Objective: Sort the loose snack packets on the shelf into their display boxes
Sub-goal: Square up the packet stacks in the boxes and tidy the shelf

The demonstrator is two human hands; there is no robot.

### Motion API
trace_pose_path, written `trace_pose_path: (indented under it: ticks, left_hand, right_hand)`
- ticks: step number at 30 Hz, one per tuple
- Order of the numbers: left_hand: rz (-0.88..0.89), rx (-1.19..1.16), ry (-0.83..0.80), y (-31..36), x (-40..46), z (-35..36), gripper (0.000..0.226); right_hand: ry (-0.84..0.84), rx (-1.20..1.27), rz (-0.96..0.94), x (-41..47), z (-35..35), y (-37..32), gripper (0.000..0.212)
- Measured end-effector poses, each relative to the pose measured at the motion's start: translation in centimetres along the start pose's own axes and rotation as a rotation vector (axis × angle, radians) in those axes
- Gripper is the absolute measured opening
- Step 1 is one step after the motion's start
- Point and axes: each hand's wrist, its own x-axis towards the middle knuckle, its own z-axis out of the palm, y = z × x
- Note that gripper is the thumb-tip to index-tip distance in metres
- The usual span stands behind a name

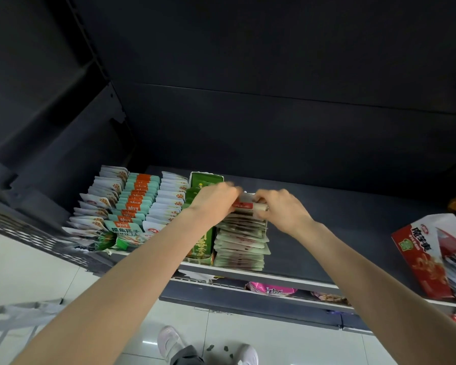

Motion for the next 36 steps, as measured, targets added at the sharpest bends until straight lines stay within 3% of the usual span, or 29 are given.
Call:
trace_pose_path:
  ticks: [2,4,9,15,19,21,26,30,33,36]
  left_hand:
    - [-0.013,0.065,-0.021,0.3,0.2,0.0,0.031]
    - [-0.039,0.087,0.020,0.6,0.6,0.1,0.039]
    - [-0.059,0.033,0.053,0.9,1.0,0.1,0.044]
    - [-0.115,-0.015,-0.061,0.4,1.1,0.0,0.033]
    - [-0.005,0.135,-0.061,0.1,1.2,0.6,0.040]
    - [0.043,0.219,-0.055,-0.2,1.5,1.0,0.040]
    - [0.027,0.239,-0.096,-0.5,2.1,1.4,0.031]
    - [-0.004,0.087,-0.120,-0.6,2.2,1.7,0.027]
    - [-0.011,-0.163,0.055,-0.9,0.6,1.8,0.027]
    - [0.051,-0.277,0.171,-1.4,-1.5,1.7,0.027]
  right_hand:
    - [-0.005,-0.107,0.006,0.4,0.3,0.0,0.014]
    - [0.062,-0.147,0.019,0.7,0.5,-0.2,0.019]
    - [0.139,0.020,0.072,1.0,0.9,0.4,0.013]
    - [0.136,-0.099,-0.017,1.1,0.8,0.7,0.026]
    - [0.155,-0.251,-0.039,0.6,1.8,1.0,0.028]
    - [0.151,-0.296,-0.083,0.6,2.3,1.0,0.040]
    - [0.061,-0.334,-0.053,1.5,1.6,0.5,0.048]
    - [-0.004,-0.379,-0.071,2.5,1.4,0.4,0.046]
    - [-0.057,-0.338,-0.076,2.6,1.5,1.1,0.043]
    - [-0.040,0.025,-0.070,1.5,1.0,1.6,0.038]
